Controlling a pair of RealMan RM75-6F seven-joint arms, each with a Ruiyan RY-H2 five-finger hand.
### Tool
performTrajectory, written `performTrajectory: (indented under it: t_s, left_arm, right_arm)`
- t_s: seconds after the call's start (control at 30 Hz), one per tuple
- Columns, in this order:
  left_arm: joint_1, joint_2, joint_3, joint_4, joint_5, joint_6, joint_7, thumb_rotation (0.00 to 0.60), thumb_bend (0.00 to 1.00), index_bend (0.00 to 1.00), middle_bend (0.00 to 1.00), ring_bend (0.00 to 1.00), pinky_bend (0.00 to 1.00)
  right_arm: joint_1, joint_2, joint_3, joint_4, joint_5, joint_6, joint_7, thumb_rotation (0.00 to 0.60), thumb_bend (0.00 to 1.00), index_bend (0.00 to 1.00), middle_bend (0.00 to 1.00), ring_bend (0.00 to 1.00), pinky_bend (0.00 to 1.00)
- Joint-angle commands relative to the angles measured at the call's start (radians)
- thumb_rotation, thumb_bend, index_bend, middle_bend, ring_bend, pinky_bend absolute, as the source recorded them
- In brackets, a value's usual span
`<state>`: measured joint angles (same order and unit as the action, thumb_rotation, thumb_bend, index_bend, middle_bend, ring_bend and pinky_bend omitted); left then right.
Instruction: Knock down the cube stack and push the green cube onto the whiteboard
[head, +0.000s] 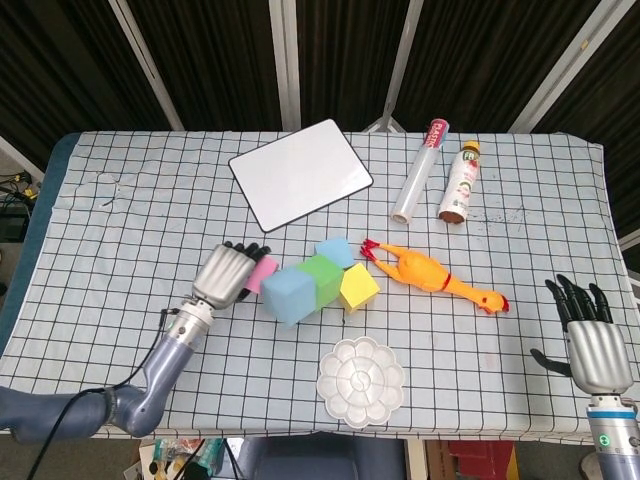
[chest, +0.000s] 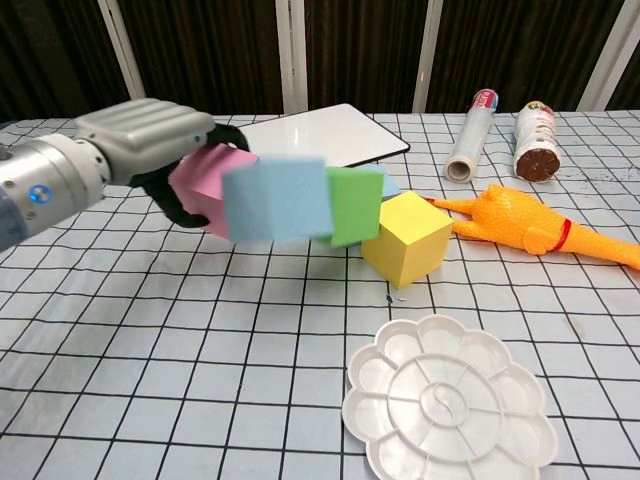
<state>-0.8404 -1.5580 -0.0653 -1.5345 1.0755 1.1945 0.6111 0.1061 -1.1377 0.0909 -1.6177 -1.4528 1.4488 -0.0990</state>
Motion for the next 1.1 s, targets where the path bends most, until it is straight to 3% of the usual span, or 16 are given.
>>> performTrajectory:
  t_s: [0.03, 0.43, 0.6, 0.73, 0.93, 1.1]
  left_arm:
    - [0.052, 0.078, 0.035, -0.028, 0.008, 0.0, -0.038, 0.6, 0.4, 0.24, 0.4, 0.43, 0.48]
    - [0.118, 0.267, 0.068, -0.13, -0.015, -0.113, -0.163, 0.6, 0.34, 0.19, 0.28, 0.32, 0.41]
    - [0.106, 0.276, 0.063, -0.116, -0.069, -0.181, -0.141, 0.6, 0.19, 0.14, 0.15, 0.16, 0.29]
    - [0.09, 0.245, 0.038, -0.083, -0.092, -0.209, -0.139, 0.6, 0.09, 0.07, 0.01, 0.01, 0.13]
    - [0.076, 0.2, -0.006, -0.044, -0.062, -0.212, -0.186, 0.6, 0.04, 0.0, 0.0, 0.0, 0.04]
    - [0.098, 0.255, -0.059, -0.125, 0.009, -0.143, -0.268, 0.6, 0.04, 0.01, 0.0, 0.0, 0.04]
  right_arm:
    - [0.001, -0.002, -0.001, -0.001, 0.001, -0.001, -0.005, 0.6, 0.03, 0.11, 0.07, 0.13, 0.04]
    - [0.002, -0.005, -0.001, -0.001, 0.004, -0.003, -0.009, 0.6, 0.03, 0.11, 0.07, 0.13, 0.04]
    - [0.003, -0.004, -0.003, -0.001, 0.001, -0.006, -0.006, 0.6, 0.03, 0.11, 0.07, 0.13, 0.04]
    - [0.005, -0.006, -0.003, 0.001, 0.005, -0.01, -0.007, 0.6, 0.03, 0.11, 0.07, 0.13, 0.04]
    - [0.006, -0.009, -0.001, 0.003, 0.007, -0.01, -0.008, 0.6, 0.03, 0.11, 0.07, 0.13, 0.04]
    - [0.008, -0.009, -0.002, 0.005, 0.008, -0.013, -0.007, 0.6, 0.03, 0.11, 0.07, 0.13, 0.04]
